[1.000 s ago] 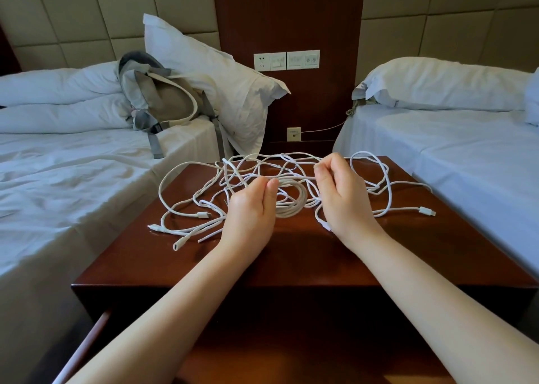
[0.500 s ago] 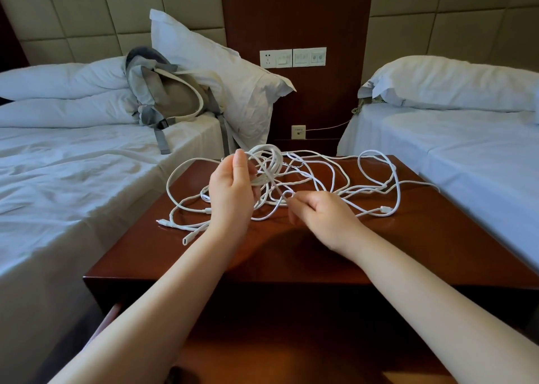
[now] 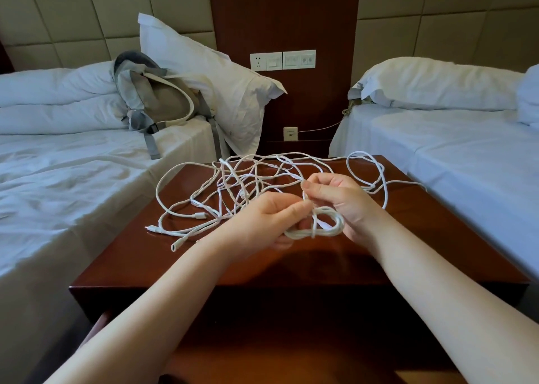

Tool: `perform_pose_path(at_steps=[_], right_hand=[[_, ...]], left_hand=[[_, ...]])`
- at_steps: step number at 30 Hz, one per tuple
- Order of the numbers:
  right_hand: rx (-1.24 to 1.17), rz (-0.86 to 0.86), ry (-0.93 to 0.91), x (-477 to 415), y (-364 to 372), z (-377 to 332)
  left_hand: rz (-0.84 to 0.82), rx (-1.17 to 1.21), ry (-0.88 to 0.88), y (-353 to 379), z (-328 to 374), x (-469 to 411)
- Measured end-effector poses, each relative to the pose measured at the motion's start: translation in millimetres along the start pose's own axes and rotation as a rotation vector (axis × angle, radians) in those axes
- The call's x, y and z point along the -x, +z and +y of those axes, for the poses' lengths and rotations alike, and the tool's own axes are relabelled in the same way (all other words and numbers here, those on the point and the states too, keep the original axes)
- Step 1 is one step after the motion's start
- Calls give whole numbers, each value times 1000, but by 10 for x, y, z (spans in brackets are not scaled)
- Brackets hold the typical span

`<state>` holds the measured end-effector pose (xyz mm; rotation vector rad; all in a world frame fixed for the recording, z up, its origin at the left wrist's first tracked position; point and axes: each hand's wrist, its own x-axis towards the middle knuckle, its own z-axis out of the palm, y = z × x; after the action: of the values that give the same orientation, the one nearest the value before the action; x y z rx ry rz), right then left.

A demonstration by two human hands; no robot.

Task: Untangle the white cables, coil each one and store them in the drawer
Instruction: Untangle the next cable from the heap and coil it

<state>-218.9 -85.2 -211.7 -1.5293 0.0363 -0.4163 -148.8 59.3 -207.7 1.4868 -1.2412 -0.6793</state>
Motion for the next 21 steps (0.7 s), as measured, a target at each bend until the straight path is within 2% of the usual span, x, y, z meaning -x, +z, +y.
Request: perform_pose_path(at_steps=[8, 12, 14, 16, 21], right_hand=[[-9, 122, -122, 1, 26, -25], [110, 183, -220, 13, 90, -91], [199, 182, -266, 23, 139, -121], [253, 141, -269, 32, 176, -140], [337, -10, -146, 65, 138, -117]], left_hand=[[-42, -135, -130, 131, -72, -9], [68, -279, -196, -5, -95, -76], [126, -238, -220, -89, -141, -96], [252, -136, -212, -145, -198, -96], [486, 135, -203, -184, -269, -106]])
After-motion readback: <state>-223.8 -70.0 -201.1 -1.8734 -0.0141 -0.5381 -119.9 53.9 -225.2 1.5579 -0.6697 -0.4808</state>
